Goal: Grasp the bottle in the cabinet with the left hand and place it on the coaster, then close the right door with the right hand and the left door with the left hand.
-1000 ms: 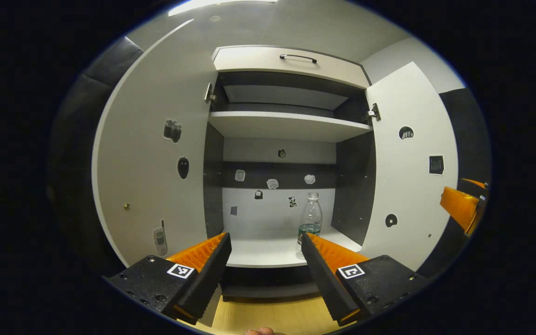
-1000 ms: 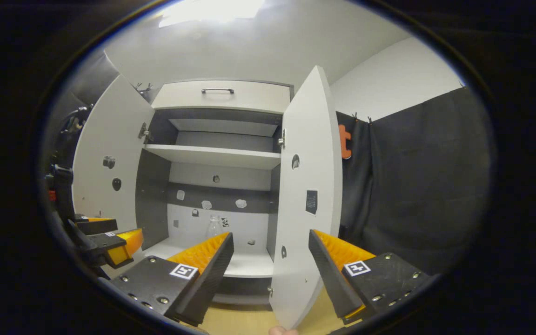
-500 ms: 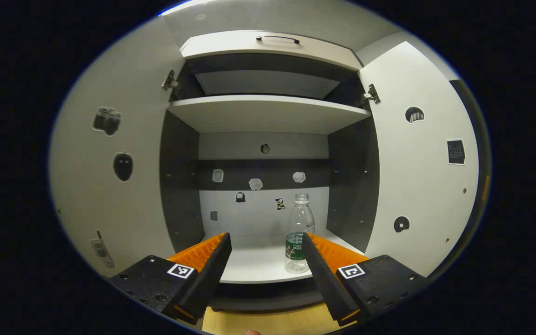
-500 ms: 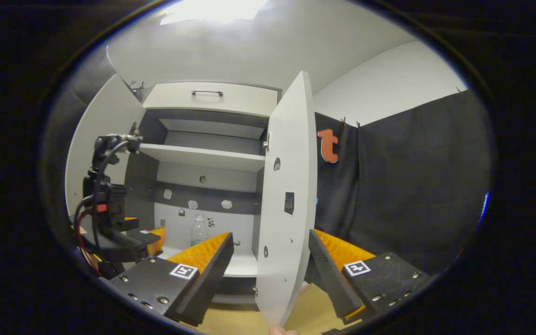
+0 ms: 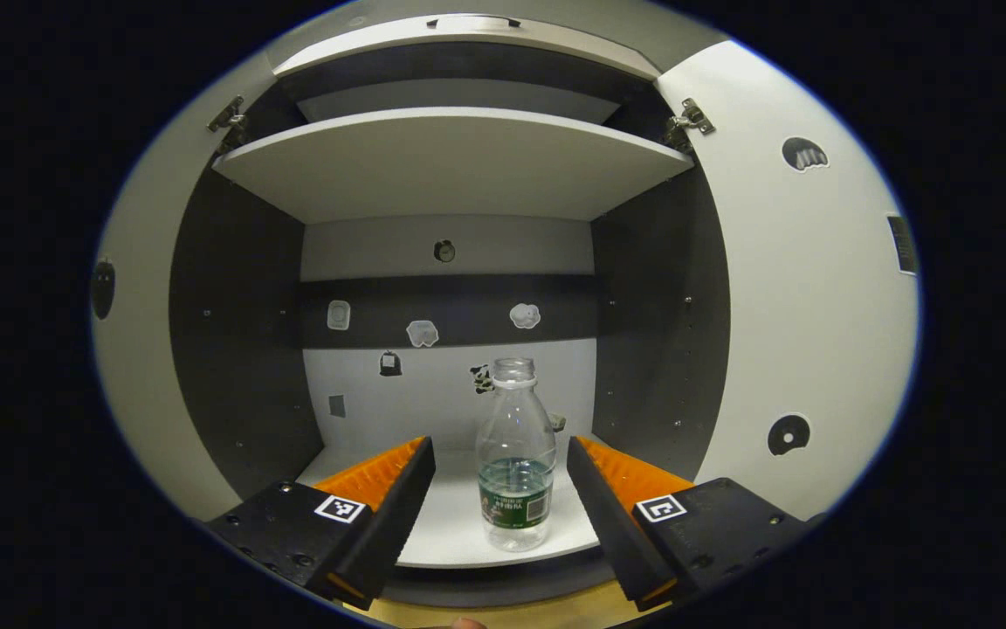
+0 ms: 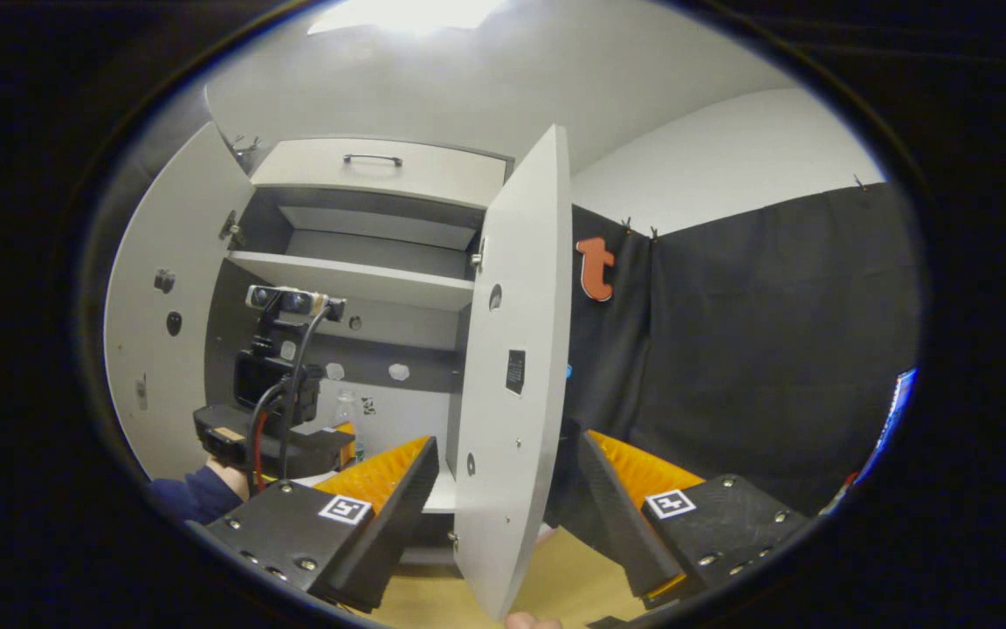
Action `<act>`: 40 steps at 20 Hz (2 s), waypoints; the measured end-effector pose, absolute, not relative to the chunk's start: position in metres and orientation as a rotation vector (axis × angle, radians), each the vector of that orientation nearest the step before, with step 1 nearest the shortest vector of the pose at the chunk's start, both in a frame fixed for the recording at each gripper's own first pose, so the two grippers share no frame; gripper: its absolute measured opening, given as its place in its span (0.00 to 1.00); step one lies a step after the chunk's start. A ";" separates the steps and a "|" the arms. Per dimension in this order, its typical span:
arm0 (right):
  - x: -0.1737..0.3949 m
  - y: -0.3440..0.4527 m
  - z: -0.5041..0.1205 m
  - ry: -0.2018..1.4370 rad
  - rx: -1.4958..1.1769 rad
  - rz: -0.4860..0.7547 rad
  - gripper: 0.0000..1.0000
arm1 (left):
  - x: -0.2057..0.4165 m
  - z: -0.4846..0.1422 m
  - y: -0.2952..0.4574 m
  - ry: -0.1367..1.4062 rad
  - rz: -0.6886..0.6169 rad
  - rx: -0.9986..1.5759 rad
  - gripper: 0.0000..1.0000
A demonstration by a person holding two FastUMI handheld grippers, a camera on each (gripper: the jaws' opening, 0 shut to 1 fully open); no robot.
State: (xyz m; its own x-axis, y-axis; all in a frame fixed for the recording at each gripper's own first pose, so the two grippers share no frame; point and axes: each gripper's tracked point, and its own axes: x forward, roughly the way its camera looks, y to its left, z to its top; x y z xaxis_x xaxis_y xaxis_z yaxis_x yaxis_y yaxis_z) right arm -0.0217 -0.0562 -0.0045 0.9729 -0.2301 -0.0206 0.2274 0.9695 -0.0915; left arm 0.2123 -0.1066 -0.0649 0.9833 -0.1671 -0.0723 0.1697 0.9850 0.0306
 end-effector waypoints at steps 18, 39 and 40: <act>-0.052 -0.106 -0.007 0.047 -0.108 -0.408 0.99 | 0.276 -0.104 -0.121 0.146 -0.165 0.052 0.75; -0.067 -0.103 0.003 0.039 -0.039 -0.261 0.99 | 0.116 -0.065 -0.073 0.121 -0.265 -0.045 0.73; -0.067 -0.104 0.003 0.038 -0.032 -0.253 0.98 | 0.109 -0.067 -0.068 0.127 -0.265 -0.051 0.74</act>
State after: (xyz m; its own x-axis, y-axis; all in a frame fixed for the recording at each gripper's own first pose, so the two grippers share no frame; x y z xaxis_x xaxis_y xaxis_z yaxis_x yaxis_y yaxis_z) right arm -0.0672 -0.1040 0.0028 0.9674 -0.2510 -0.0339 0.2498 0.9676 -0.0363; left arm 0.1091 -0.0683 -0.0669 0.9571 -0.2643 -0.1186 0.2578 0.9639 -0.0671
